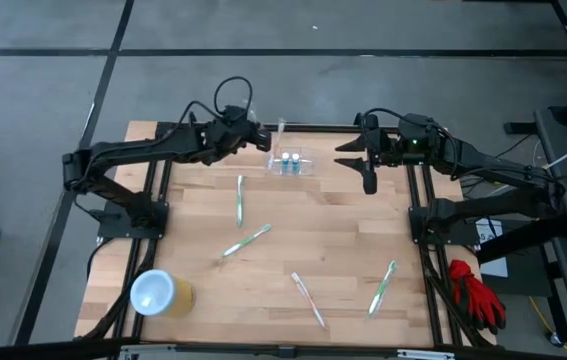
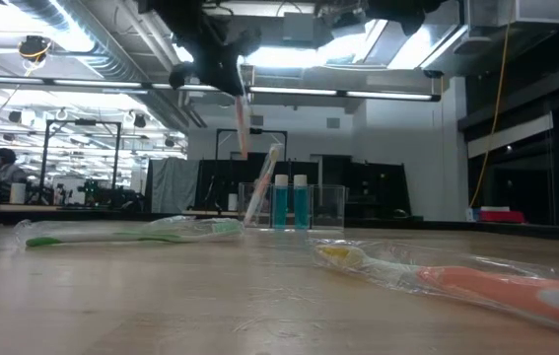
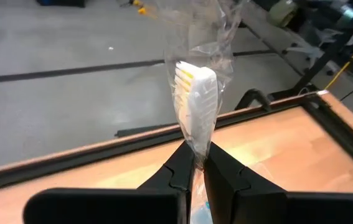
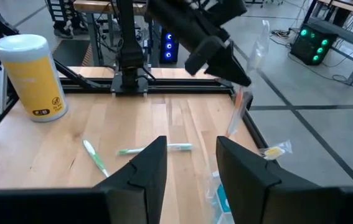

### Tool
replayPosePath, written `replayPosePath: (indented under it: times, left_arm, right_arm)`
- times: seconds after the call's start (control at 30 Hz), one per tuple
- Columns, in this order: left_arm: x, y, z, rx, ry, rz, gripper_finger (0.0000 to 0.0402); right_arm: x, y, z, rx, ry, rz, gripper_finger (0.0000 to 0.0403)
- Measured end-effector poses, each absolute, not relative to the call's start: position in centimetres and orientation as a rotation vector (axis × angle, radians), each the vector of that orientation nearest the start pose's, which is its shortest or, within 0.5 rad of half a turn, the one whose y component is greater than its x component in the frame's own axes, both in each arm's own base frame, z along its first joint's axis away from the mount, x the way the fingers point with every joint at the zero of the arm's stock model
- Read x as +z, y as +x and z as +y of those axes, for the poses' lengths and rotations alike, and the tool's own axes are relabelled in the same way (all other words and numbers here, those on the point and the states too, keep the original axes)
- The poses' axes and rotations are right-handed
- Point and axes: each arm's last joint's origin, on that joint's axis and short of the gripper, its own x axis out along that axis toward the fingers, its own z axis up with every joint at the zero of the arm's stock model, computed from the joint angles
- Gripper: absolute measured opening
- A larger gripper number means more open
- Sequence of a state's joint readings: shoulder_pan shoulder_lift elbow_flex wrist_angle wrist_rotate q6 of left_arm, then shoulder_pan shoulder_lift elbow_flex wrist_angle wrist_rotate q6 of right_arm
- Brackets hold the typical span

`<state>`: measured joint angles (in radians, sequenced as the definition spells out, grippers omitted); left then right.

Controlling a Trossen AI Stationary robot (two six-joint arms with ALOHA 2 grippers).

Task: Pick & Place toothbrushing station
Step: Put the top orange toothbrush into the transparent organizer

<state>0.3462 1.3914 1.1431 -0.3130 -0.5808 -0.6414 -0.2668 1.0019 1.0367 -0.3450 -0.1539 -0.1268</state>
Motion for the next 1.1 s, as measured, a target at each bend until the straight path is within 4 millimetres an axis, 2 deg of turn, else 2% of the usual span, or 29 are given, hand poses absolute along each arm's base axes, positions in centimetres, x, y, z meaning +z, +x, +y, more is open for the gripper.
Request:
replayPosePath:
  times: [0.33,0.57,0.83,1.1]
  left_arm:
    - [28.7,29.8,12.7,1.071,-0.529,0.316,0.0019]
    - [25.7,32.2,13.1,1.084,-0.538,0.331,0.0019]
    - [22.9,33.3,13.4,1.172,-0.558,0.354,0.0019]
    - [22.4,33.6,13.1,1.198,-0.564,0.343,0.0032]
  right_arm:
    - [36.6,20.6,-5.2,-0.096,-0.048,0.300,0.0140]
    - [36.6,20.6,-5.2,-0.095,-0.049,0.298,0.0139]
    - [36.6,20.6,-5.2,-0.099,-0.048,0.301,0.0139]
    - [36.6,20.6,-5.2,-0.103,-0.046,0.302,0.0139]
